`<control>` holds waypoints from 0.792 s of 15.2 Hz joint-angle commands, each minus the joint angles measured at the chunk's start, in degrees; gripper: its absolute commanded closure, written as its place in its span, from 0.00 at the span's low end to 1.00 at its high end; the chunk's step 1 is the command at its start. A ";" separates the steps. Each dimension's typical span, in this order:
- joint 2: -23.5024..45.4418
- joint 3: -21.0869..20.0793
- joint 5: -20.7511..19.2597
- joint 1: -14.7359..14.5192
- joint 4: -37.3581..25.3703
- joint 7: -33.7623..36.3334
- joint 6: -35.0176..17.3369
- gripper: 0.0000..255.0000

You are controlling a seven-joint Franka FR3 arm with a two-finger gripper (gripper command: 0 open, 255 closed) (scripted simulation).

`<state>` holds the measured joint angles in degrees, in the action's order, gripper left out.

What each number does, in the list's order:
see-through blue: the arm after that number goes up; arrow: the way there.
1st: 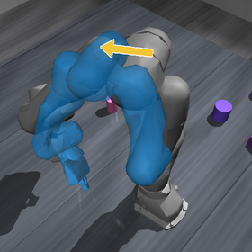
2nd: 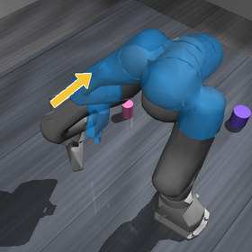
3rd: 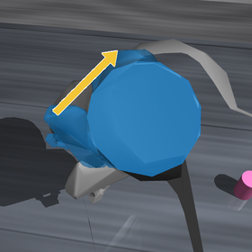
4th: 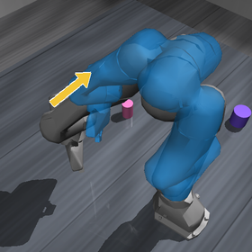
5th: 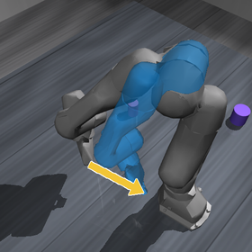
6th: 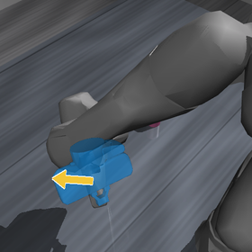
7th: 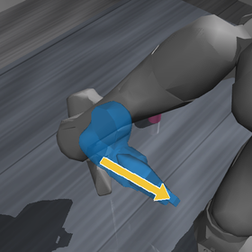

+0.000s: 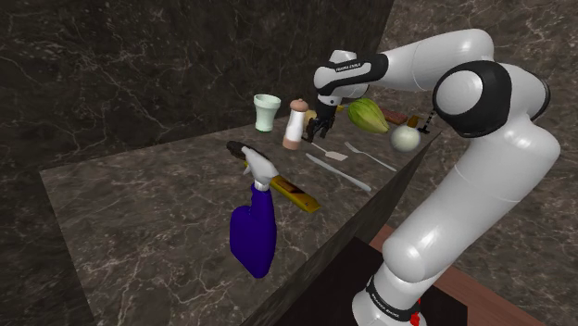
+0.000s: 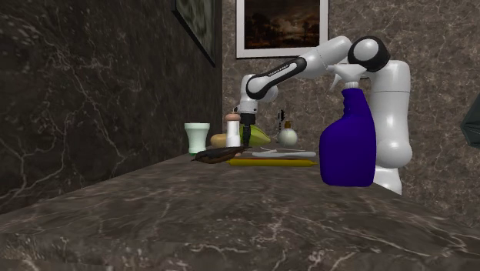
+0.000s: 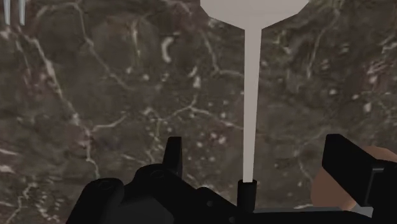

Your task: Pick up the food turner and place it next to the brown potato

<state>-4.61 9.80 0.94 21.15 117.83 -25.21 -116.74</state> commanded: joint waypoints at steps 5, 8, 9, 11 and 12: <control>-1.71 -0.05 -0.35 0.03 -5.43 0.26 7.11 0.00; -1.71 -0.05 -0.35 0.03 -5.43 0.26 7.11 0.00; -1.71 -0.05 -0.35 0.03 -5.43 0.26 7.11 0.00; -1.71 -0.05 -0.35 0.03 -5.43 0.26 7.11 0.00; -1.71 -0.05 -0.35 0.03 -5.43 0.26 7.11 0.00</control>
<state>-6.31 9.76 0.59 21.18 112.41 -24.96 -109.65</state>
